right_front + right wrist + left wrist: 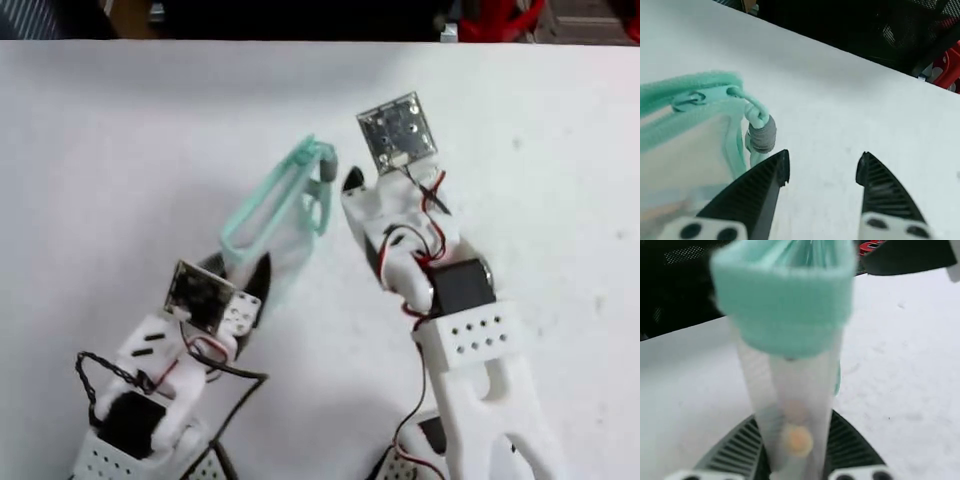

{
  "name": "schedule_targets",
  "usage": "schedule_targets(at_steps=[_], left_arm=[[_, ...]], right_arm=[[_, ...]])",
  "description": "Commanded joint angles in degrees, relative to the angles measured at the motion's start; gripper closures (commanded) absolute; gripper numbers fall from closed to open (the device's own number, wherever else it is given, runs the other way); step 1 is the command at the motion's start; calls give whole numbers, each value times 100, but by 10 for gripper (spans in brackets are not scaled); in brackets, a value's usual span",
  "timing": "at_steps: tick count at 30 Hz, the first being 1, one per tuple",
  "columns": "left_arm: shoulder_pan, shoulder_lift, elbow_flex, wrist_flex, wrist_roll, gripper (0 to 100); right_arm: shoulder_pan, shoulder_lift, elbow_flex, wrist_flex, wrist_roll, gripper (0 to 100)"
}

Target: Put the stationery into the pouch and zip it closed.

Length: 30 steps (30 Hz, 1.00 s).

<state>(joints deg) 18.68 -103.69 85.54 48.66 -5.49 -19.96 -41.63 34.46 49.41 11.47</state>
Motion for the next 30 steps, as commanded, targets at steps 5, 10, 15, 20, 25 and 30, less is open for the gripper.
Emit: schedule_targets(at_steps=[5, 10, 15, 20, 25, 30], left_arm=[[171, -66, -18, -167, -273, 976], [136, -66, -18, -167, -273, 976], [163, -66, -18, -158, -273, 976], [163, -66, -18, -158, -273, 976], [163, -66, -18, -158, -281, 976], [163, -66, -18, -158, -281, 976]], right_arm=[[-558, -1007, 844, -637, 70, 779], [-673, -1332, 1697, -1675, 70, 664], [-523, -1024, 1952, -2264, 70, 684], [-549, -470, 1952, -3020, 70, 702], [-514, 92, 1943, -3785, 62, 739], [-505, 268, 1793, -3978, 70, 946]])
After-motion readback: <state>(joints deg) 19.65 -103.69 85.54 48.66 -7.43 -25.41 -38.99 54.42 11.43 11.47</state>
